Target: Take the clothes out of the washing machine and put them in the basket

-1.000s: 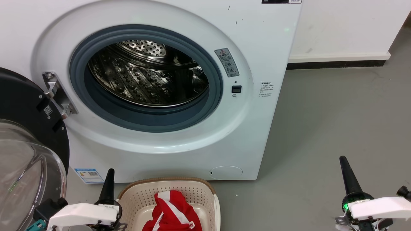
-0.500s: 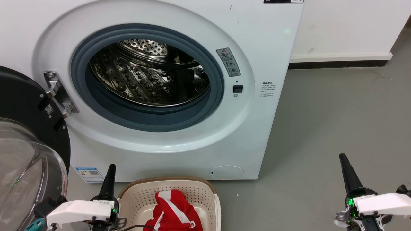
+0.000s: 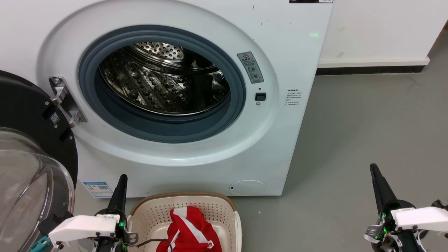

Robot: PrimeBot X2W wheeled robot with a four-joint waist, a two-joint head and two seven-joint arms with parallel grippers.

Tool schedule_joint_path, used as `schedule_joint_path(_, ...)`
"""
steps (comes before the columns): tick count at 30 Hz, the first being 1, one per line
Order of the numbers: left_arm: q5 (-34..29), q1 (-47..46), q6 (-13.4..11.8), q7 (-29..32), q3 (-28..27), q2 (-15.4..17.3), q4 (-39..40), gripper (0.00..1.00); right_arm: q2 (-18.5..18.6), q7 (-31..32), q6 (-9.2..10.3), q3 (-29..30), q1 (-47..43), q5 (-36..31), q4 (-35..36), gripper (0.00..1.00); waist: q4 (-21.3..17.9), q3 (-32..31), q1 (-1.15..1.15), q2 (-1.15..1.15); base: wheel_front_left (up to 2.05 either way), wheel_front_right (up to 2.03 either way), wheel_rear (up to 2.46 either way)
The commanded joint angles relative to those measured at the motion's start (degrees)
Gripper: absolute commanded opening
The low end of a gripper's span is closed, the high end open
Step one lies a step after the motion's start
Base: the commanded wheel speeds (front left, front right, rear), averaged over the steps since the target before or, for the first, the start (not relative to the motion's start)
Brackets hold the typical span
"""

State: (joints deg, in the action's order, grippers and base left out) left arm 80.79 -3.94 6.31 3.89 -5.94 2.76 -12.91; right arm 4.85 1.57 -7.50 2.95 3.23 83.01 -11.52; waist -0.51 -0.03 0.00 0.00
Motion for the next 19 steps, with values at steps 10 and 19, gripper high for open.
schedule_joint_path(10, 5.24, -1.69, 0.77, 1.27, -0.42, 0.17, -0.51, 0.00, -0.05, 1.42, 0.01, 0.57, 2.01, 5.17, -1.08, 0.00, 0.19, 0.08, 0.00, 0.00, 0.00, 0.00, 0.00)
schedule_joint_path(19, 9.09, -2.31, 1.13, 2.15, -0.61, 0.18, -0.96, 0.00, -0.19, 2.54, 0.02, 0.96, 2.81, 8.97, -1.96, 0.00, 0.37, 0.15, 0.00, 0.00, 0.00, 0.00, 0.00)
